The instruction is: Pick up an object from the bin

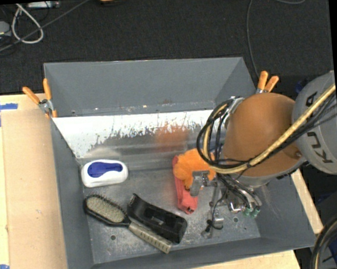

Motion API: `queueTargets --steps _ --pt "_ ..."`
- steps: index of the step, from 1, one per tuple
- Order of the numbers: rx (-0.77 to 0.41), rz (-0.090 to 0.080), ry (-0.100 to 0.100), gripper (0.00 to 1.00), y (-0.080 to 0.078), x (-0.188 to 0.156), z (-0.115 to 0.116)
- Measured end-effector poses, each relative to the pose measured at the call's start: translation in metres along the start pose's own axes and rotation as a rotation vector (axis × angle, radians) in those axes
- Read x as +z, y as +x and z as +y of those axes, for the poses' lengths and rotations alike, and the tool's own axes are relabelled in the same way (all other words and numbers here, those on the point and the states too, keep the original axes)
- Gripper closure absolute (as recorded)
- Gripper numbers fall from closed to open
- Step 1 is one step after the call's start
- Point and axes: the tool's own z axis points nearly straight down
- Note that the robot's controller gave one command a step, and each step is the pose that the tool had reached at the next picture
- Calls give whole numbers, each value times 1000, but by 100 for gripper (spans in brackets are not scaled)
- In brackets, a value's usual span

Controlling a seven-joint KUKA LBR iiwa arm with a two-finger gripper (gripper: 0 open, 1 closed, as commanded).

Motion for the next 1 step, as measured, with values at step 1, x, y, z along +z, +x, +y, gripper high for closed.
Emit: queueTargets --steps 1 --pt "-80 -1 0 0 -15 43 37"
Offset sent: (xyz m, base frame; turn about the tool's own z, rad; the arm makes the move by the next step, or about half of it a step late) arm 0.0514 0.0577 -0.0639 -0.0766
